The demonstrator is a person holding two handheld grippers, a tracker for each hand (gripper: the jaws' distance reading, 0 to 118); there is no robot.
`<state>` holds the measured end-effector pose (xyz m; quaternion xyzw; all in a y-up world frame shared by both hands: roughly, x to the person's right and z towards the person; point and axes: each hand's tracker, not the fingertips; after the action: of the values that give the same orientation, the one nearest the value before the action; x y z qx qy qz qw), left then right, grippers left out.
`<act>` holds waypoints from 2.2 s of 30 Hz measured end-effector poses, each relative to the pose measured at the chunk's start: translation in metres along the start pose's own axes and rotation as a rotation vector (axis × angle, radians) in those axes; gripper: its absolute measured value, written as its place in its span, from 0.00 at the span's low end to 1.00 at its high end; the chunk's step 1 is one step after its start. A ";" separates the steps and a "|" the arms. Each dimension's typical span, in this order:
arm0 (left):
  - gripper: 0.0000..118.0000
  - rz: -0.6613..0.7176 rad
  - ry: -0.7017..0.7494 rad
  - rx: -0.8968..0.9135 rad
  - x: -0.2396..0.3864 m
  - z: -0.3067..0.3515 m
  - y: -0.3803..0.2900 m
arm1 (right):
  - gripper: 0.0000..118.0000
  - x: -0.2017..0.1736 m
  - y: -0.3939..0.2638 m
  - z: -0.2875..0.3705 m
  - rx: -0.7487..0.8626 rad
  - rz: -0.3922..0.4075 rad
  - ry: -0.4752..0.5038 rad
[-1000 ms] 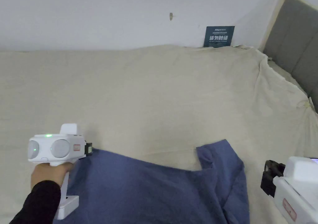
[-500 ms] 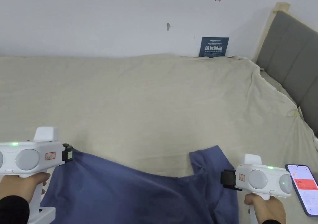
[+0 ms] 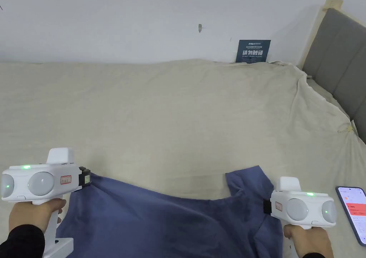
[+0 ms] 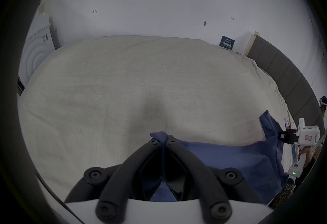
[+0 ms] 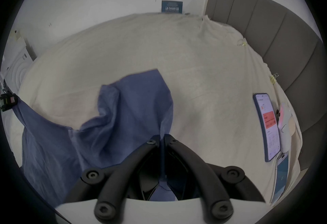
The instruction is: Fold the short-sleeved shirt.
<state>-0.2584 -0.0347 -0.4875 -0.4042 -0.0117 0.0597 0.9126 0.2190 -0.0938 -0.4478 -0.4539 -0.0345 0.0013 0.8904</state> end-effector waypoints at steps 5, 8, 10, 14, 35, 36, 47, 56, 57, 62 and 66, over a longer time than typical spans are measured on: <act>0.00 0.039 0.000 0.034 -0.008 0.022 -0.002 | 0.01 0.006 0.007 0.052 0.158 -0.004 0.028; 0.00 0.080 -0.011 0.070 -0.013 0.044 0.000 | 0.01 0.016 0.020 0.086 0.261 -0.017 0.047; 0.00 0.085 0.001 0.103 -0.017 0.061 0.003 | 0.01 0.028 0.033 0.105 0.331 -0.011 0.058; 0.00 0.105 0.014 0.183 -0.026 0.099 0.021 | 0.01 0.033 0.061 0.147 0.449 0.004 0.071; 0.00 0.058 0.129 0.572 -0.048 0.276 0.220 | 0.01 -0.017 0.277 0.312 0.944 0.063 0.143; 0.00 0.051 0.133 0.581 -0.048 0.277 0.229 | 0.01 -0.020 0.286 0.318 0.964 0.077 0.132; 0.00 0.013 0.166 0.657 -0.046 0.260 0.279 | 0.01 -0.035 0.338 0.325 1.049 0.116 0.107; 0.00 -0.023 0.165 0.574 -0.045 0.184 0.267 | 0.02 -0.031 0.323 0.244 0.999 0.154 0.083; 0.00 -0.024 0.170 0.549 -0.045 0.172 0.262 | 0.01 -0.029 0.318 0.232 0.979 0.153 0.083; 0.00 -0.003 0.147 0.468 -0.046 0.123 0.225 | 0.01 -0.020 0.283 0.170 0.867 0.130 0.101; 0.00 0.009 0.130 0.418 -0.044 0.097 0.185 | 0.01 -0.015 0.245 0.132 0.772 0.114 0.105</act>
<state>-0.3268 0.1548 -0.5578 -0.2091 0.0617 0.0388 0.9752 0.2031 0.1561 -0.5693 -0.0865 0.0393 0.0406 0.9947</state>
